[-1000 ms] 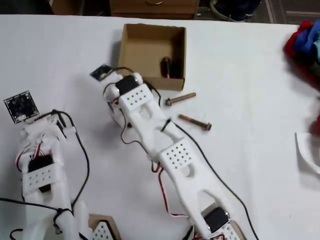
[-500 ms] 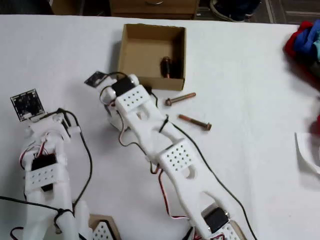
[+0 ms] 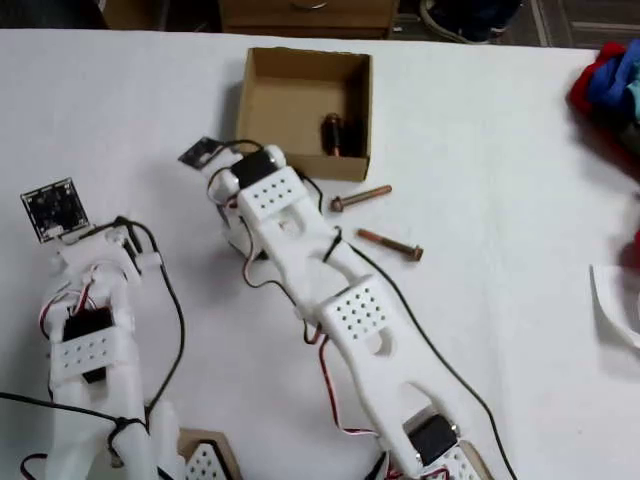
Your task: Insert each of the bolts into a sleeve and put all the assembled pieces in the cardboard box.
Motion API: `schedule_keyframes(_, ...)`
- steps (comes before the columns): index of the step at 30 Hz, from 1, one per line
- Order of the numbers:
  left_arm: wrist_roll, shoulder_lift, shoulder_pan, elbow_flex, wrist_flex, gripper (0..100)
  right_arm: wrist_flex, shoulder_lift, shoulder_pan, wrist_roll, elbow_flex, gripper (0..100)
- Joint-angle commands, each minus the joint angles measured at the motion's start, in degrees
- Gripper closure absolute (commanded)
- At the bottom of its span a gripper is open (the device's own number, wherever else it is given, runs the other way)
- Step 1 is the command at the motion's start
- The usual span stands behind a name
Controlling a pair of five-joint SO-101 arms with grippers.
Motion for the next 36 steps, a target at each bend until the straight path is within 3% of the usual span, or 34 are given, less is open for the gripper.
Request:
schedule_keyframes(1,0.26,-1.05,0.62,-1.45,-1.05,85,1.36,-0.31,-0.22,0.26,1.23,97.7)
schedule_keyframes(5,0.26,-1.14,0.62,-1.45,-1.05,85,1.36,0.13,-0.40,0.26,1.23,96.4)
schedule_keyframes(10,0.26,-1.14,0.62,-1.45,-1.05,85,1.36,1.54,-0.22,0.26,1.05,87.1)
schedule_keyframes(13,0.26,-1.14,1.41,-1.63,-0.62,85,1.36,1.54,-0.22,0.09,0.79,98.7)
schedule_keyframes(22,-6.07,-0.97,9.32,-4.62,8.18,85,1.45,-13.41,0.48,-0.18,2.11,97.6)
schedule_keyframes(29,-5.98,5.45,15.30,-10.86,13.71,85,1.36,-38.46,10.59,-2.02,19.08,97.6)
schedule_keyframes(32,-5.98,17.14,16.97,-18.07,14.24,85,0.84,-49.98,16.84,-1.93,29.54,97.6)
schedule_keyframes(36,-5.80,36.04,20.92,-38.11,25.23,85,-3.91,-63.34,26.68,-2.20,46.42,97.6)
